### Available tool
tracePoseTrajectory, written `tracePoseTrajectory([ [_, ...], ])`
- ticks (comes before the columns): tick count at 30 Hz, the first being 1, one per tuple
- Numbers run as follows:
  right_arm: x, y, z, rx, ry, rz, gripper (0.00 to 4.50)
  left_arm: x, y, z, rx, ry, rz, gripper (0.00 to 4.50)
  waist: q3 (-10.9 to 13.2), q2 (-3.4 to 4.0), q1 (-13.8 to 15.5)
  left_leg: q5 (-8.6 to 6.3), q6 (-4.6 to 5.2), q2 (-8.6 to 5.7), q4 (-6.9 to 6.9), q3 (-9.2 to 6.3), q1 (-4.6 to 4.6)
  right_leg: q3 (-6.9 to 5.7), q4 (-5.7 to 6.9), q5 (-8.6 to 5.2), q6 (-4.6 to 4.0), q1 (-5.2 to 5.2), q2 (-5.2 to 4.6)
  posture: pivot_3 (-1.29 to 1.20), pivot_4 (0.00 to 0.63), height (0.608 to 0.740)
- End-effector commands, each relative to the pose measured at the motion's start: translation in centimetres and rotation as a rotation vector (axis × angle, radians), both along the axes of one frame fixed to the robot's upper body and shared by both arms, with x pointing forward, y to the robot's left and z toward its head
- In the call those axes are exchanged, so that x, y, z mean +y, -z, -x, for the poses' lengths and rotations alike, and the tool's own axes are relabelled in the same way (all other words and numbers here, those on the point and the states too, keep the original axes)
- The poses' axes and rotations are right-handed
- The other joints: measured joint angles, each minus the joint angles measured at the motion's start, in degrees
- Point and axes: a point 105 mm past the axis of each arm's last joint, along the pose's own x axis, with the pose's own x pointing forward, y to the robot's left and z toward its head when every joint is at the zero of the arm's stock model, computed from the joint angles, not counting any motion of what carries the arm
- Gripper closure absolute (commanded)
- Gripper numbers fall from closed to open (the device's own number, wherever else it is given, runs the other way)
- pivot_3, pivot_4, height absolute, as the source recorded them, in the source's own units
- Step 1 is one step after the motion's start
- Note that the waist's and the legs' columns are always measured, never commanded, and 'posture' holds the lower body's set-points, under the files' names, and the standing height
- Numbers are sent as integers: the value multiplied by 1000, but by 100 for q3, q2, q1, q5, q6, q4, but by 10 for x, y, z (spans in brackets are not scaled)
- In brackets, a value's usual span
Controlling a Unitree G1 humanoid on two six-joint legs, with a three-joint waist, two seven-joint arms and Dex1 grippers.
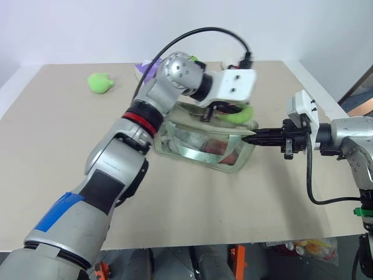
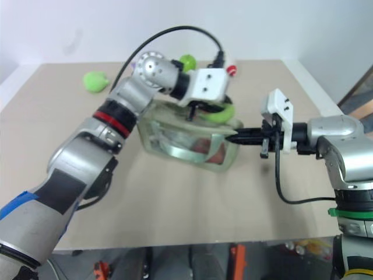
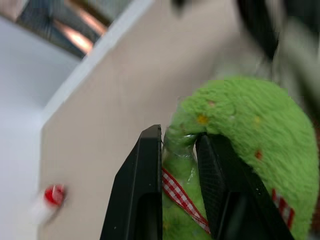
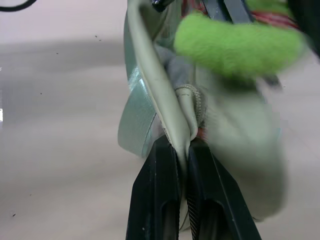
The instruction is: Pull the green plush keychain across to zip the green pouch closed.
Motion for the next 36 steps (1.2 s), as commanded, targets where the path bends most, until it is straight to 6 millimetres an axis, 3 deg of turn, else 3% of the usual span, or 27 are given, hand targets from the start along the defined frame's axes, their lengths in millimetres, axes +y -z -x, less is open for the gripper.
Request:
tracePoseTrajectory([
  [1, 5, -12, 4, -47, -30, -14, 4500, -4, -19, 3, -75, 7, 40, 3453, 0, 1, -37, -2, 3, 0, 0, 3, 2, 6, 0, 0, 1, 0, 1, 0, 150, 740],
  [13, 3, -10, 4, -39, -20, -18, 4500, 31, -31, -15, 104, -96, 172, 3453, 0, 3, -133, -2, 4, 0, -1, 0, 3, 14, 3, 4, 8, -3, 8, 0, 150, 740],
  [14, 3, -10, 3, -38, -20, -18, 4500, 34, -31, -17, 117, -108, 180, 2935, 0, 3, -134, -2, 5, 1, -1, 0, 3, 14, 3, 4, 8, -3, 8, 0, 150, 740],
  [18, 5, -10, 2, -34, -26, -22, 4500, 46, -35, -21, 162, -148, 226, 1739, 0, 3, -135, -2, 5, 1, -1, -1, 2, 12, 4, 5, 9, -3, 8, 0, 150, 740],
  [20, 7, -9, 1, -31, -31, -24, 4500, 54, -44, -20, 193, -148, 272, 885, 0, 3, -134, -2, 5, 1, 0, -1, 1, 12, 4, 5, 10, -3, 8, 0, 150, 740],
  [21, 8, -9, 2, -30, -37, -25, 4500, 59, -47, -19, 198, -142, 282, 796, 0, 3, -136, -2, 5, 1, 0, -1, 2, 13, 4, 5, 10, -3, 8, 0, 150, 740],
  [25, 10, -9, 1, -29, -46, -27, 4500, 84, -54, -19, 187, -171, 301, 796, -1, 4, -152, -2, 5, 3, -2, -1, 7, 12, 6, 5, 10, -3, 10, 0, 150, 740],
  [27, 12, -10, 0, -29, -53, -30, 4500, 116, -58, -18, 203, -196, 321, 796, -1, 5, -173, -2, 5, 4, -3, 0, 13, 14, 12, 5, 9, -2, 12, 0, 150, 740],
  [30, 14, -10, -1, -27, -62, -33, 4500, 158, -43, -9, 226, -209, 250, 796, -1, 6, -269, -1, 5, 6, -6, 3, 27, 24, 28, 3, 5, -2, 16, 0, 150, 740],
  [36, 17, -10, -4, -25, -77, -38, 4500, 168, -33, 0, 285, -238, 233, 796, 0, 4, -200, 3, 4, 6, 19, -12, 22, 5, 63, -9, -4, 5, 15, 0, 150, 740],
])
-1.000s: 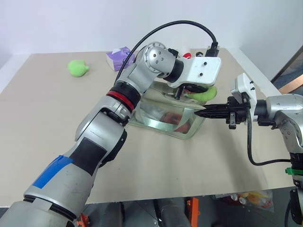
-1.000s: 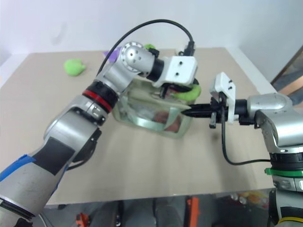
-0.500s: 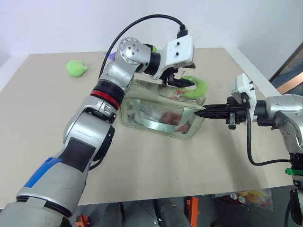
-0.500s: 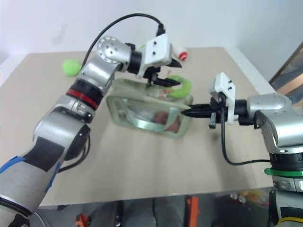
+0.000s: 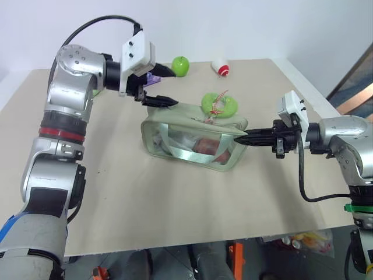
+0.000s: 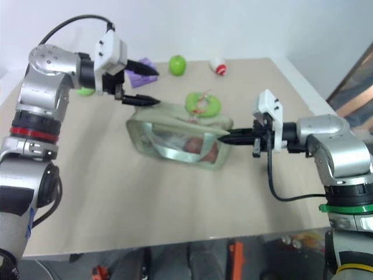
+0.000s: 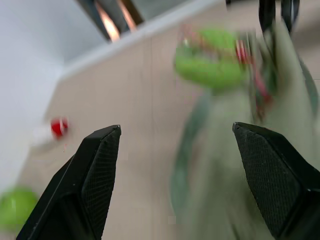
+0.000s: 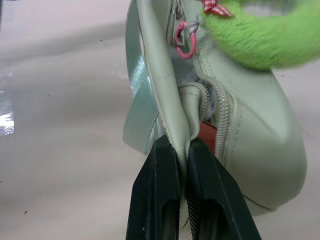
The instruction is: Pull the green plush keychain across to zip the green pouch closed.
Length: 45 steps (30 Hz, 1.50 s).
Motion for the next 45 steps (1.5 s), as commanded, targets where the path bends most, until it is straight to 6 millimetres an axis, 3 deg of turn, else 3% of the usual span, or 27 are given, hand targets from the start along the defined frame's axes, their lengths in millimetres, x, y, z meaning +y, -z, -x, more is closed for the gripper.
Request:
tracePoseTrajectory([
  [1, 7, -12, 1, -51, -35, -15, 4500, -2, -18, 21, -31, 67, 38, 796, 0, 0, 8, 0, 0, -1, 6, 1, -4, 2, 0, 1, 2, 0, 0, 0, 150, 740],
  [9, 9, -9, 3, -44, -44, -22, 4500, 47, -29, 47, 190, 36, 341, 796, 0, 0, -57, 1, 2, 5, -4, -3, 20, 6, 26, -11, -11, -2, 11, 0, 150, 740],
  [14, 12, -8, 2, -44, -50, -28, 4500, 71, -3, 45, 327, -34, 399, 796, -1, 1, -71, 3, 6, 5, -4, 1, 34, 7, 30, -11, -11, 8, 10, 0, 150, 740],
  [17, 12, -9, 2, -45, -50, -29, 4500, 74, 29, 44, 380, -74, 340, 796, 0, -2, -70, 5, 6, 5, -4, -1, 31, 4, 31, -10, -11, 7, 10, 0, 150, 740],
  [21, 11, -9, 4, -43, -50, -30, 4500, 73, 56, 40, 414, -127, 283, 796, 0, -2, -64, 5, 5, 5, -4, 0, 28, 4, 28, -11, -12, 7, 9, 0, 150, 740],
  [30, 10, -9, 6, -46, -41, -31, 4500, 70, 77, 36, 451, -143, 266, 796, 0, -2, -67, 5, 5, 5, -4, 0, 29, 4, 29, -17, -23, 6, 9, 0, 150, 740],
  [32, 9, -9, 6, -46, -38, -30, 4500, 68, 76, 36, 451, -133, 283, 1026, 0, -2, -67, 5, 5, 5, -4, 1, 29, 6, 29, -17, -23, 6, 9, 0, 150, 740],
  [41, 7, -8, 5, -49, -31, -29, 4500, 65, 67, 45, 447, -100, 345, 4288, 0, -2, -67, 5, 5, 5, -5, 1, 29, 6, 28, -15, -20, 6, 9, 0, 150, 740],
  [42, 7, -8, 5, -49, -30, -29, 4500, 65, 67, 47, 450, -99, 357, 4479, 0, -2, -67, 5, 5, 5, -5, 1, 29, 6, 28, -14, -17, 6, 9, 0, 150, 740],
  [45, 6, -8, 5, -51, -25, -32, 4500, 63, 68, 55, 463, -99, 385, 4479, 0, -2, -70, 5, 5, 5, -7, 1, 29, 6, 28, -14, -18, 5, 9, 0, 150, 740],
])
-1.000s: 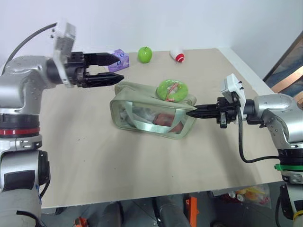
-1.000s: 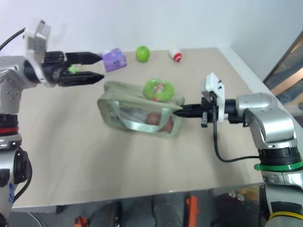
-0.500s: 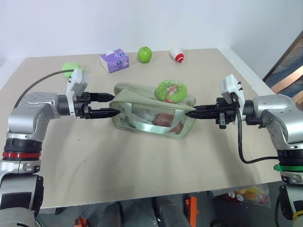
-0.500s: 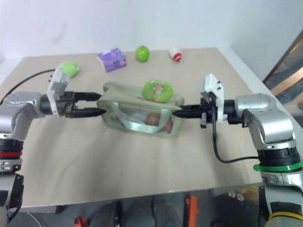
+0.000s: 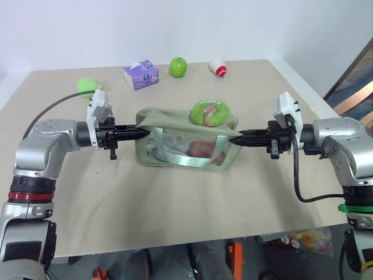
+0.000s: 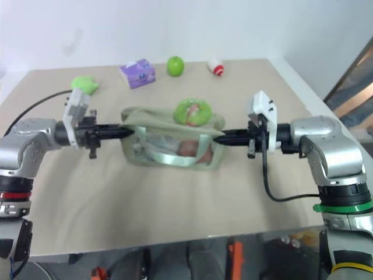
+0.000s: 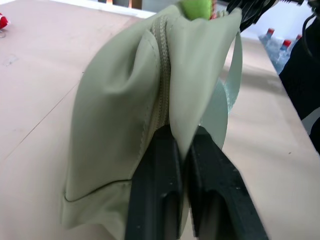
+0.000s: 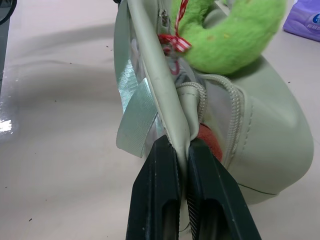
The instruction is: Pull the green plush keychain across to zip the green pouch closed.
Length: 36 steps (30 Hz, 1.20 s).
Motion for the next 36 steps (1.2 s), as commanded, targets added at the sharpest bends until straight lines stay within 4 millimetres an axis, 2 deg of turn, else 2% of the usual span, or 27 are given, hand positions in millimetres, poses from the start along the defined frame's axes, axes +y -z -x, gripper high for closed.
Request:
tracePoseTrajectory([
  [1, -1, -13, 5, -57, -11, -12, 4500, -2, -14, 11, -51, -5, 51, 4479, 0, 0, 0, 0, 0, 0, -1, -1, 0, -1, 0, 0, 0, 0, 0, 0, 150, 740],
  [4, -1, -12, 4, -61, 7, -18, 4500, -4, -7, 8, -48, -79, 66, 4479, 0, 0, 7, 0, 0, 0, 0, -1, 0, -1, -1, -1, -2, 1, -1, 0, 150, 740],
  [7, -2, -9, -1, -68, 53, -26, 4500, -17, -1, 10, -33, -86, 123, 4479, -1, -1, 28, 0, 0, -2, 3, 0, 2, -1, -2, -3, -5, 6, -4, 0, 150, 740],
  [11, -8, -13, -11, -70, 145, -89, 4500, -31, 8, 11, -24, -83, 112, 4479, -1, -2, 59, 1, 0, -4, 11, 0, 2, 1, -5, -3, -5, 10, -5, 0, 150, 740],
  [12, -9, -14, -4, -55, 118, -96, 3752, -33, 9, 12, -25, -80, 108, 4500, -1, -2, 72, 2, 0, -6, 13, 0, 2, 4, -5, -2, -4, 12, -5, 0, 150, 740],
  [14, -15, -21, 8, -44, 101, -127, 3137, -37, 9, 12, -23, -75, 120, 4500, -1, -3, 133, 9, -3, -12, 12, -1, 0, 12, -5, -1, -3, 14, -5, 0, 150, 740],
  [18, -37, -30, 21, -48, 169, -183, 1933, -46, 12, 16, -15, -57, 128, 4500, -1, -2, 173, 9, -4, -17, 12, -1, -7, 17, -12, -4, -4, 16, -8, 0, 150, 740],
  [19, -44, -36, 24, -65, 185, -197, 1491, -47, 13, 16, -13, -54, 125, 4500, -1, -2, 178, 9, -4, -20, 11, -2, -8, 19, -15, -4, -3, 17, -8, 0, 150, 740],
  [20, -49, -40, 27, -78, 196, -207, 1491, -48, 13, 17, -12, -53, 125, 4500, -1, -2, 179, 9, -5, -20, 12, -2, -8, 20, -16, -6, -1, 19, -8, 0, 150, 740],
  [23, -73, -78, 29, -168, 263, -319, 1491, -51, 13, 18, -10, -40, 133, 4500, -2, -2, 166, 9, -5, -22, 11, 1, -5, 26, -18, -6, 1, 19, -8, 0, 150, 740],
  [26, -88, -103, 17, -223, 348, -421, 1491, -53, 13, 17, -11, -36, 136, 4500, -2, -2, 150, 12, 0, -23, 13, 0, 1, 26, -17, -4, 3, 25, -7, 0, 150, 740],
  [28, -80, -104, 5, -248, 361, -385, 1491, -54, 13, 17, -11, -34, 138, 4500, -2, -3, 130, 12, 0, -23, 15, 0, 6, 27, -18, -4, 3, 28, -7, 0, 150, 740],
  [33, -30, -68, -12, -197, 219, -165, 1491, -58, 14, 16, -12, -29, 145, 4500, -2, -2, 107, 13, 1, -21, 8, 0, 13, 28, -17, -4, 2, 26, -4, 0, 150, 740],
  [36, -15, -53, -19, -168, 159, -96, 1491, -60, 15, 16, -15, -26, 146, 4500, -2, -1, 109, 13, 1, -21, 0, 1, 5, 30, -17, -5, 0, 18, -3, 0, 150, 740],
])
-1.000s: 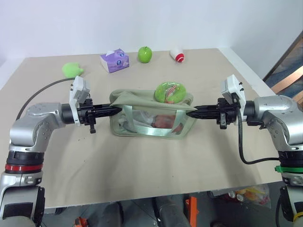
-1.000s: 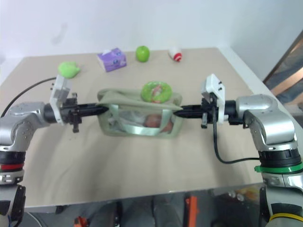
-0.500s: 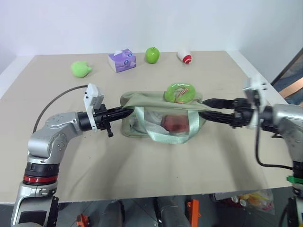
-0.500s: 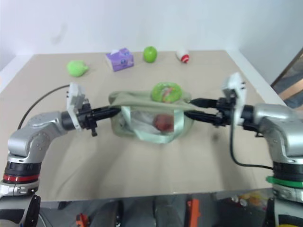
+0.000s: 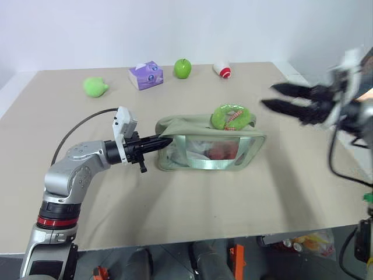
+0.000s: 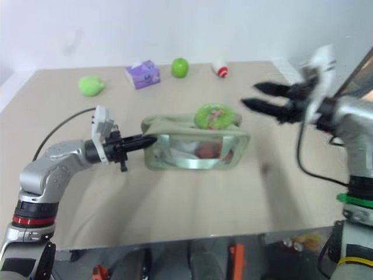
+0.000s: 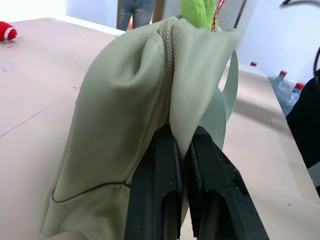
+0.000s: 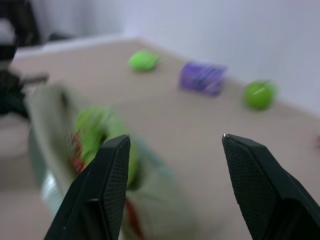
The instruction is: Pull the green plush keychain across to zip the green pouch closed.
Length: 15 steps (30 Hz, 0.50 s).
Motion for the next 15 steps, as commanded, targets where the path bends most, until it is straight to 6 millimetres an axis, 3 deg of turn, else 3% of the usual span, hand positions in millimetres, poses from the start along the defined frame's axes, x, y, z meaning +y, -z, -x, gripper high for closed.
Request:
tracePoseTrajectory([
  [1, 15, -8, -2, -67, -69, 92, 1491, -8, -6, 5, -35, 33, 6, 4500, 0, 1, 8, 0, 0, 0, -1, 0, -4, 0, 0, -1, -1, -3, 0, 0, 150, 740],
  [12, 29, -1, -14, -46, -173, 129, 1491, -6, -1, 12, -23, 11, 9, 4500, 0, 0, 23, -4, -5, 0, -5, -3, -11, -2, -4, -12, -2, -5, 0, 0, 150, 740],
  [15, 25, -7, -12, -56, -186, 106, 2242, -5, 0, 12, -20, 6, 9, 4500, 0, 0, 24, -4, -5, 0, -4, -3, -9, -2, -4, -11, -1, -3, -1, 0, 150, 740],
])
